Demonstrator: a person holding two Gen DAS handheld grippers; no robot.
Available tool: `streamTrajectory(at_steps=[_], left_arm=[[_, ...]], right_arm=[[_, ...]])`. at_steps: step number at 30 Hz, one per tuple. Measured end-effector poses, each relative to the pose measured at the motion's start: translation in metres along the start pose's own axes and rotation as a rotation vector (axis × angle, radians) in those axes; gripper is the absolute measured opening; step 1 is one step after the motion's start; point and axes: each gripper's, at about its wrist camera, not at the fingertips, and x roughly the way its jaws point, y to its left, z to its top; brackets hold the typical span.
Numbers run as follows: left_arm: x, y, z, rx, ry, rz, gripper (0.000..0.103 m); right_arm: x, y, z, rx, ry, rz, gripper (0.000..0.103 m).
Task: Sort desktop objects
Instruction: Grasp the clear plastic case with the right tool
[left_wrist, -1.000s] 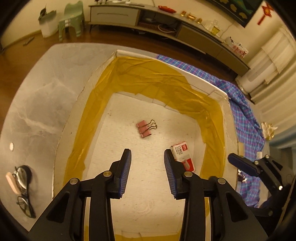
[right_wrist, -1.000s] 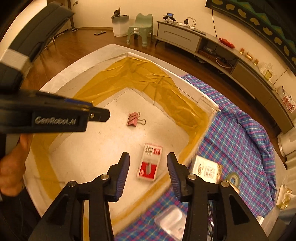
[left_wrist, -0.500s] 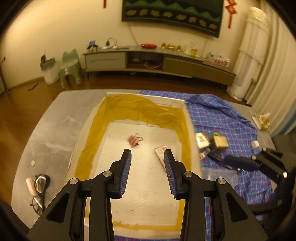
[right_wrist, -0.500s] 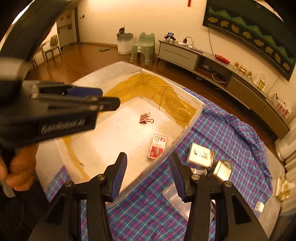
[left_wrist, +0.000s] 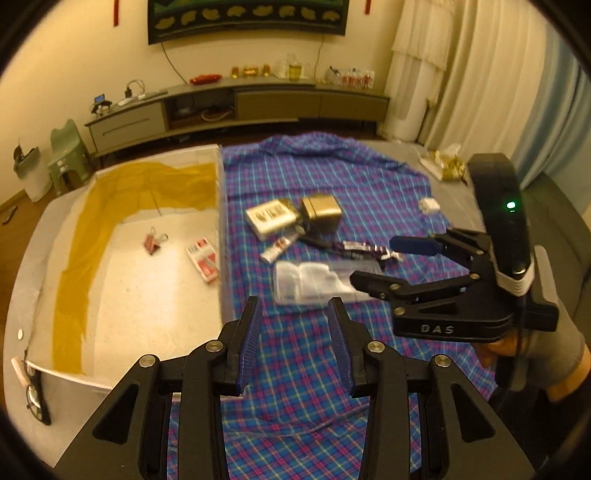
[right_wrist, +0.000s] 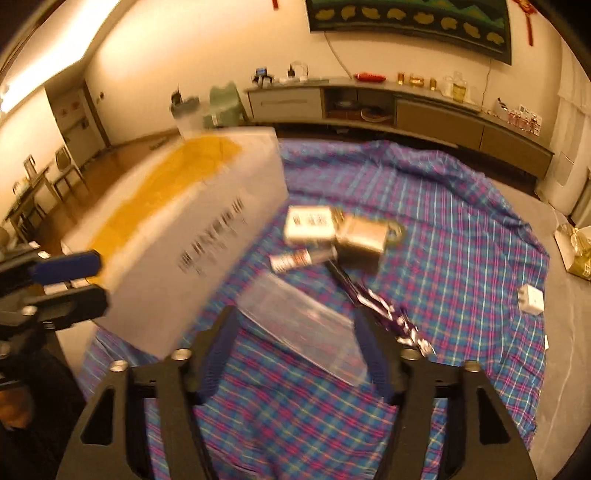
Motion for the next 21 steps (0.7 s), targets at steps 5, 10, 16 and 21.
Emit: streamTrajectory(at_steps=[5,10,16,21], left_arm=[[0.018,-0.006,-0.007,-0.019,0.06,-0.023,0.039],[0.029,-0.005,-0.003,-0.057,0.093,-0.052,0.039],[0.045,-0.013,0.01,-0.063,0.112,-0.028,0.039],[0.067,-0.024,0.026,-0.096,0.137,-0.049,0.039]], right_arm=[[0.044,0.015,-0.012,-0.19,0.102,-0.031,0.08],[0.09,0.038,-0.017,-0.435,0.132,-0.131,0.082],[0.091,0.002,0.0,-0.272,0.142,-0.05,0.029],[0.061,-0.051,0.001,-0.046,0.115,0.087,0.029]])
